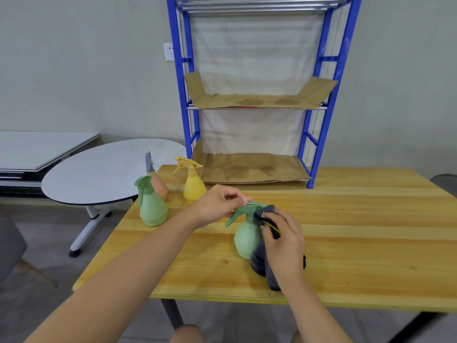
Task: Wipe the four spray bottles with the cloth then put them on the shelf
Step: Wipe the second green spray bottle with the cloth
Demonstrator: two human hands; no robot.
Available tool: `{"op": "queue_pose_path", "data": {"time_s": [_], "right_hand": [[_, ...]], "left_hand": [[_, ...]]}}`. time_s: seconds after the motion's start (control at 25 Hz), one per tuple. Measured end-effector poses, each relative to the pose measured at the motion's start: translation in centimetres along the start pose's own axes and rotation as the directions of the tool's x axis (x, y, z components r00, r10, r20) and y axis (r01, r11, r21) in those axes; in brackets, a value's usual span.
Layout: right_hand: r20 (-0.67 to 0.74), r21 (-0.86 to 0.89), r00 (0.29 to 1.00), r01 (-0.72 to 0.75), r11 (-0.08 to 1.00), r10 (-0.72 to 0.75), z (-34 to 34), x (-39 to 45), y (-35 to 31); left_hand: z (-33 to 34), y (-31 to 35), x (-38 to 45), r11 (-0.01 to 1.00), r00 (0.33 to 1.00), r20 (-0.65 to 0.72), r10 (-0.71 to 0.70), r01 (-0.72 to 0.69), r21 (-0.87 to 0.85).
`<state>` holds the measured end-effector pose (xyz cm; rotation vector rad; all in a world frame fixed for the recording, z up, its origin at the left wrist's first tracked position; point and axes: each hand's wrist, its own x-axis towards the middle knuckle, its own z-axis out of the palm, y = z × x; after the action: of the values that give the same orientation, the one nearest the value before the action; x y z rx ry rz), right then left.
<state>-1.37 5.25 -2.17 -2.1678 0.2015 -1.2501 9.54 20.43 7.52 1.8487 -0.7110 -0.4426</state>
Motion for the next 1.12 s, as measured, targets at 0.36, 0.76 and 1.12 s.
{"op": "queue_pose_path", "data": {"time_s": [0.36,0.76,1.12], "right_hand": [[-0.003,0.011,0.995,0.096,0.995,-0.096,1.1,0.6,-2.2],[0.108,-0.051,0.980,0.176,0.983,-0.170,-2.6,5.7,-2.6],[0.466,-0.198,0.837,0.415,0.888,-0.287,-2.3,8.6,-3.3]], "left_hand": [[0.4,-0.2,0.1,1.000,0.999,-0.033,0.008,-0.009,-0.025],[0.2,-2.5,-1.7,0.981,0.999,-0.027,0.019,-0.013,0.192],[0.9,-3.1,-1.7,0.987,0.982,-0.163,0.098,-0.075,0.140]]}}
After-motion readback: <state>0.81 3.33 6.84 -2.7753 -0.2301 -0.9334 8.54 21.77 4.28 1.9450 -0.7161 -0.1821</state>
